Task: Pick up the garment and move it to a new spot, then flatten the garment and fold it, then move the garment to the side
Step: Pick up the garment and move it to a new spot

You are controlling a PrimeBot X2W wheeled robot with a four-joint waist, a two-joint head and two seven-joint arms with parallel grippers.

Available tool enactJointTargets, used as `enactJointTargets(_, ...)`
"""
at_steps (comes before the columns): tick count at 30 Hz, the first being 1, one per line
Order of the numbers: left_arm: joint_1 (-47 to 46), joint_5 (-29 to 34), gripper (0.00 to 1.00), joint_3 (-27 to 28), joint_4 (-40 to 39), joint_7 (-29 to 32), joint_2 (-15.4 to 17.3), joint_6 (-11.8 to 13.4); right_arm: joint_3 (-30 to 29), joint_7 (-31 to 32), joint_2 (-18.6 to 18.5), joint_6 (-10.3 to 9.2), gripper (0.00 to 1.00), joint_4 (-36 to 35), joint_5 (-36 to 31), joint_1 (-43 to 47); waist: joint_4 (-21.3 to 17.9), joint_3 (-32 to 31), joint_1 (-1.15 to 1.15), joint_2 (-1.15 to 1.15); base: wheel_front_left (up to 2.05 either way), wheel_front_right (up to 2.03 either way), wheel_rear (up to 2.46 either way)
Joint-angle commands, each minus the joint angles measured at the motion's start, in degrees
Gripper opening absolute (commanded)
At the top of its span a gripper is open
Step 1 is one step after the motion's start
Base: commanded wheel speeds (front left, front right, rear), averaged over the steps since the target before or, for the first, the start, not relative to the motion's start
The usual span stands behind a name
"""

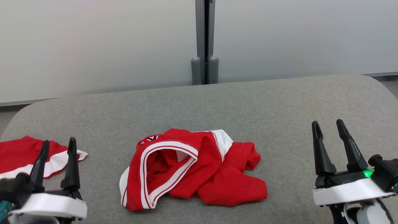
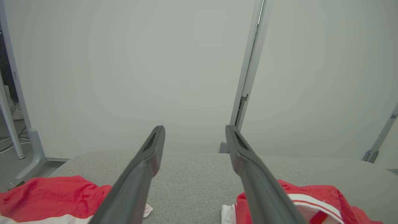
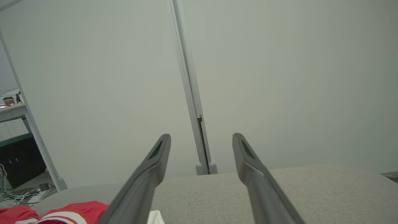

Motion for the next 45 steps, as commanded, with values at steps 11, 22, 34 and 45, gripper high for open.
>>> enactJointTargets(11,10.33,15.55,1.00,9.36,-1.23,-0.27,-11.01,-1.74,-1.34,-0.01,-0.22,0.11,1.00,1.99,-0.61,2.74,0.40,-0.99,0.00,0.00,0.00,0.00,0.00)
enactJointTargets(22,12.71,21.89,1.00,13.57,0.00,-0.19,-15.80,-5.79,-2.16,-0.01,0.34,0.11,1.00,3.17,-2.61,4.21,0.55,-2.40,0.00,0.00,0.00,0.00,0.00)
enactJointTargets(34,12.15,25.80,1.00,15.06,1.64,-0.16,-18.37,-7.84,-0.93,-0.01,-0.06,0.11,1.00,3.73,-2.60,3.61,0.48,-2.44,0.00,0.00,0.00,0.00,0.00)
enactJointTargets(45,11.17,27.43,1.00,16.30,2.43,-0.16,-19.86,-9.39,-0.60,-0.01,-0.25,0.11,1.00,4.18,-2.57,3.33,0.77,-2.38,0.00,0.00,0.00,0.00,0.00)
